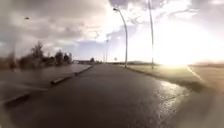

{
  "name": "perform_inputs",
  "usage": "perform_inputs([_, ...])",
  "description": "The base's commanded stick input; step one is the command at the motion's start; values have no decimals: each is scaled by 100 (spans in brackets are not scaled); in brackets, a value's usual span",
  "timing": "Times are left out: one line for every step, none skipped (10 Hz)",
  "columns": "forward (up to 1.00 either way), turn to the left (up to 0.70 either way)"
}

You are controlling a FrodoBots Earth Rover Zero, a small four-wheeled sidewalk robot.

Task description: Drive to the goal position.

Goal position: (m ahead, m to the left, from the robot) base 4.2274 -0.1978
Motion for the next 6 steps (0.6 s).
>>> perform_inputs([70, -14])
perform_inputs([70, 0])
perform_inputs([70, 0])
perform_inputs([70, 0])
perform_inputs([70, 0])
perform_inputs([70, 0])
